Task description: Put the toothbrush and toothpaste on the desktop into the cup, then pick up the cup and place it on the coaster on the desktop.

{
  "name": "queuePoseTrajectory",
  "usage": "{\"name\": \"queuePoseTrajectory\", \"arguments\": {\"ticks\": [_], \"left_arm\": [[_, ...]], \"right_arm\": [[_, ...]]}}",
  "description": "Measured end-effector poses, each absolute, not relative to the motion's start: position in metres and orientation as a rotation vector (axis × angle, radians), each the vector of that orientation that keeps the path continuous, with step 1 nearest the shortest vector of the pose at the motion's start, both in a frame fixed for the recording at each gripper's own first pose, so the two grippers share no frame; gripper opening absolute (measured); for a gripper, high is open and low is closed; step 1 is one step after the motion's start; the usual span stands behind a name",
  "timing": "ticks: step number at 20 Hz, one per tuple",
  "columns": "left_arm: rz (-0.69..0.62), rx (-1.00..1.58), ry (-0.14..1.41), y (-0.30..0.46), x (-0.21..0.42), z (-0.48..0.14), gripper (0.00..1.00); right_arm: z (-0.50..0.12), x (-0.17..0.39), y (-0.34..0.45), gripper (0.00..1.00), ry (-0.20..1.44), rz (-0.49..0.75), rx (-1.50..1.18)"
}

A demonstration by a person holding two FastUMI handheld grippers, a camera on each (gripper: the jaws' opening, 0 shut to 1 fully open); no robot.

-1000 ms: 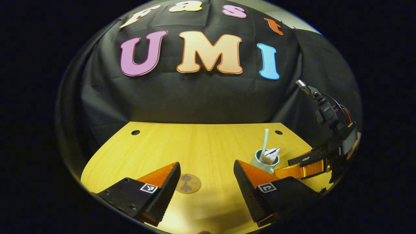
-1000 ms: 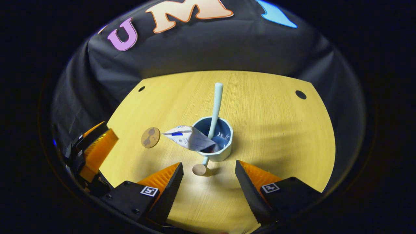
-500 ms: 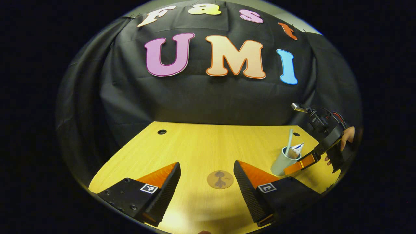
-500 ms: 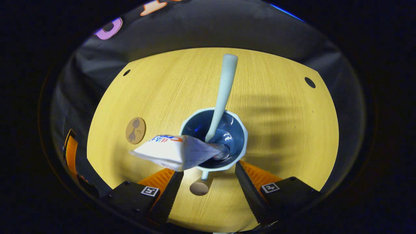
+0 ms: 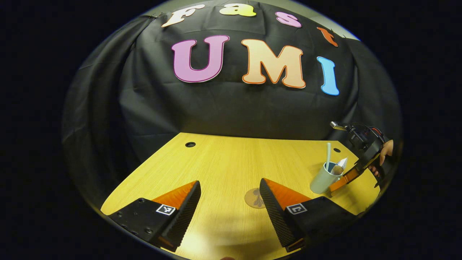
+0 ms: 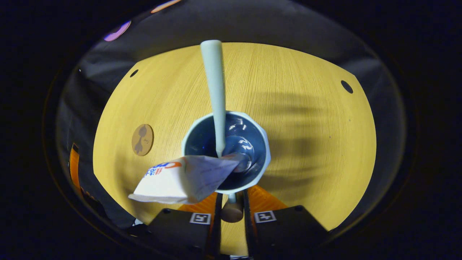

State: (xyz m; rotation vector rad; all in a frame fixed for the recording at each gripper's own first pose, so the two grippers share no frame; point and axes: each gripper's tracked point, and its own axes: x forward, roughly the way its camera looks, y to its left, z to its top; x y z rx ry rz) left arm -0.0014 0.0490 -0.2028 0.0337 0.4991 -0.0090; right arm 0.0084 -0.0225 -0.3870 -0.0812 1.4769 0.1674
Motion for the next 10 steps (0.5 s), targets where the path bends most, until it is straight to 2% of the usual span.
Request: {"name": "queuePoseTrajectory", "arguments": {"ticks": [1,4,5,6,8,10], "left_arm": [[-0.009,0.034,0.498,0.05,-0.001,-0.202,0.95],[-0.01,0.033,0.495,0.054,0.004,-0.201,0.95],[-0.01,0.034,0.495,0.057,0.007,-0.201,0.95],[-0.009,0.034,0.495,0.06,0.007,-0.201,0.95],[-0.009,0.031,0.497,0.065,0.007,-0.202,0.95],[-0.009,0.025,0.499,0.069,0.006,-0.203,0.95]], "right_arm": [[-0.387,0.009,-0.022,0.23,1.47,0.169,-0.092],[-0.385,0.007,-0.02,0.22,1.473,0.183,-0.08],[-0.385,0.008,-0.018,0.19,1.468,0.19,-0.077],[-0.386,0.008,-0.019,0.22,1.462,0.198,-0.073],[-0.386,0.009,-0.013,0.19,1.45,0.21,-0.05],[-0.387,0.01,-0.008,0.25,1.444,0.23,-0.054]]}}
